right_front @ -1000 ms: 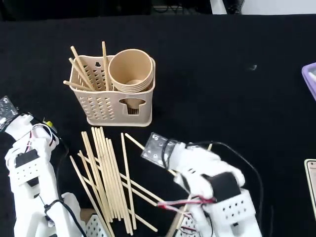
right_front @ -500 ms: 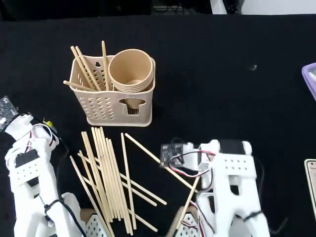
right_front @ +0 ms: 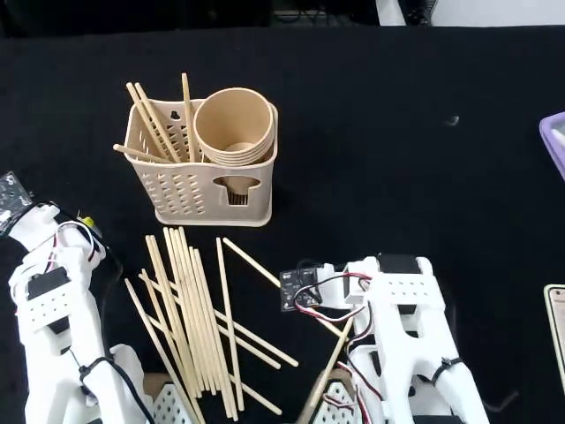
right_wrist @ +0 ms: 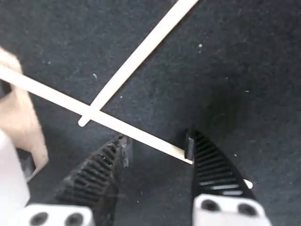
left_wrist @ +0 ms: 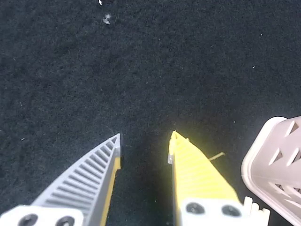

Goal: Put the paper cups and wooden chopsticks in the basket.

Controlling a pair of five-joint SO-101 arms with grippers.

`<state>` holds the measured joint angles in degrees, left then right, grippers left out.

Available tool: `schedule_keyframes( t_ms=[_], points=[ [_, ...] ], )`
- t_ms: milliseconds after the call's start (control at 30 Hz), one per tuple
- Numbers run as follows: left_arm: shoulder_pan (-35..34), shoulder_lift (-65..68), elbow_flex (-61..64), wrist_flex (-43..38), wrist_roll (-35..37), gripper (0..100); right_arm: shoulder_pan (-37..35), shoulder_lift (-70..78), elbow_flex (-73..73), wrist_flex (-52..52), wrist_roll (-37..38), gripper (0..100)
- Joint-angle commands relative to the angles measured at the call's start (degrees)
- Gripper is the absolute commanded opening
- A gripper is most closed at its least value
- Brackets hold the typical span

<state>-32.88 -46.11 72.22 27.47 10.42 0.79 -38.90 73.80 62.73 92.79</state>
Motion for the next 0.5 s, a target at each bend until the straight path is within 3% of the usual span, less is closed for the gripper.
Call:
schedule_keyframes(
  t_ms=[0,67,267,467],
  points=[
    [-0.4,-1.0,-0.5,-1.0,0.0,17,1.4,0.0,-2.9,-0.1,-0.8,10.3],
    [-0.4,-1.0,-0.5,-1.0,0.0,17,3.0,0.0,-6.1,1.5,-2.7,0.5],
    [-0.4,-0.9,-0.5,-1.0,0.0,17,6.3,0.0,-16.2,12.7,-2.5,1.1],
    [-0.4,-0.9,-0.5,-1.0,0.0,17,3.0,0.5,-16.8,16.3,-4.0,1.1]
  ],
)
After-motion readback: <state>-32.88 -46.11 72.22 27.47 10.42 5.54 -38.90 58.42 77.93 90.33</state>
